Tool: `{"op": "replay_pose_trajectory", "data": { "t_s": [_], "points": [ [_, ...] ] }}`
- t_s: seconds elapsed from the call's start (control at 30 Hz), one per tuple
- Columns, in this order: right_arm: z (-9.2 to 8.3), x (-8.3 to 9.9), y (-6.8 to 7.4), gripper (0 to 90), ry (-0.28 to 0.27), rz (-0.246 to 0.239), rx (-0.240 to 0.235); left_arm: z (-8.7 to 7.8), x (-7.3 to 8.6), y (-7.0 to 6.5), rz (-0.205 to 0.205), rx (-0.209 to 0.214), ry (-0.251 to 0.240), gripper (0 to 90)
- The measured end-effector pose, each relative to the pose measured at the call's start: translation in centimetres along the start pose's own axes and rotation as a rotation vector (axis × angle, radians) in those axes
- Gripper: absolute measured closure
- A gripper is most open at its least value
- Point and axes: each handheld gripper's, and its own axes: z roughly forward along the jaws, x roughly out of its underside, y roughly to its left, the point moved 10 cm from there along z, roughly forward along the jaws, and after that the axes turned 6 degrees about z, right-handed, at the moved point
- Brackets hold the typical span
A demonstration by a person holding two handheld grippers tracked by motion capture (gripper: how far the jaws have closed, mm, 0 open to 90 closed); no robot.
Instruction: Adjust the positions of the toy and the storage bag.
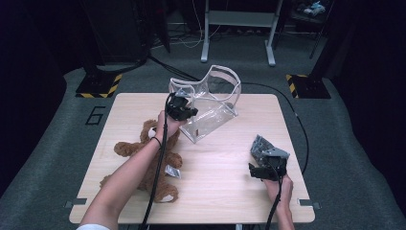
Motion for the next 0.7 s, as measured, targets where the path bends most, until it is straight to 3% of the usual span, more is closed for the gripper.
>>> {"op": "replay_pose_trajectory", "data": {
  "t_s": [0.47, 0.53, 0.6, 0.7],
  "points": [
    [0.3, -0.9, 0.7, 9.6, -0.009, -0.004, -0.018, -1.7, 1.3, -1.0, 0.028, 0.033, -0.004, 85.0],
    [0.3, -1.1, 0.8, 9.9, -0.009, -0.002, -0.021, -2.0, 1.5, -1.3, 0.016, 0.045, -0.005, 85.0],
    [0.3, -1.4, 0.8, 10.1, -0.007, -0.005, -0.025, -2.2, 1.7, -1.2, 0.033, 0.049, -0.002, 85.0],
    [0.4, -2.2, 1.0, 10.3, -0.016, -0.005, -0.031, -2.4, 1.9, -1.4, 0.021, 0.06, -0.006, 85.0]
  ]
}}
